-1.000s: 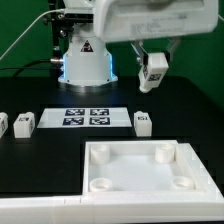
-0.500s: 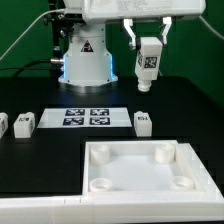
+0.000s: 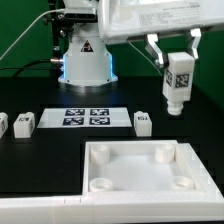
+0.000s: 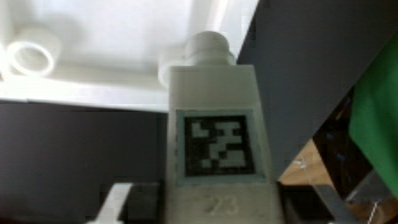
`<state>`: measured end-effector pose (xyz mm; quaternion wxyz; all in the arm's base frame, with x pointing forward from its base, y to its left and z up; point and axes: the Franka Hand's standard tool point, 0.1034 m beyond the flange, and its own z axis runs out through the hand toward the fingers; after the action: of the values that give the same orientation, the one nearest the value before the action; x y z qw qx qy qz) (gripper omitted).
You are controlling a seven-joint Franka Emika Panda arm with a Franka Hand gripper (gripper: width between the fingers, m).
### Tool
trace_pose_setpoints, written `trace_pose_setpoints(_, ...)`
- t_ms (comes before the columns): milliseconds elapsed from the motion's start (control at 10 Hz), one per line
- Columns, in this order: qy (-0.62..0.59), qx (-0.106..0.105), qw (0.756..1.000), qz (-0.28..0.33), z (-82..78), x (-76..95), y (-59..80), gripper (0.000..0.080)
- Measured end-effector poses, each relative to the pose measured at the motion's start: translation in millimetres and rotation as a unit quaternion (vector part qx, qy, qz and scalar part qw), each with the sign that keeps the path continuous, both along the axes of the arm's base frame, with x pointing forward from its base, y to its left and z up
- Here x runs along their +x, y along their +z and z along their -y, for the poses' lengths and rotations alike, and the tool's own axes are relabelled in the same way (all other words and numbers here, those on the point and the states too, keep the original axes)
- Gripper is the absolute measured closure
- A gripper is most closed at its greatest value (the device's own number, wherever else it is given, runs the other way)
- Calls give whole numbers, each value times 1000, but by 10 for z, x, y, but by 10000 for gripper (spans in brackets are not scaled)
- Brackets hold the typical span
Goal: Assemble one leg
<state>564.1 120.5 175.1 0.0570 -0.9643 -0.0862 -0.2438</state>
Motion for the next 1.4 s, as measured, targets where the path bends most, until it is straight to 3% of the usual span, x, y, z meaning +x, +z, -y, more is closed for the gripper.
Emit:
trace_pose_setpoints(200,-6,21,999,39,-147,328,-97,506)
trace_pose_setpoints(700,-3,19,999,38,-141,313,-135,506)
trace_pose_setpoints(900,-2,7,1000,9,-17,329,-252,506)
trace_pose_setpoints(1000,-7,6,1000,1,32,457,-226,506)
trace_pose_setpoints(1200,-12,6,1000,-4,89,543,-372,506)
trace_pose_setpoints(1400,-18,9,1000,-1,131,662,-403,506)
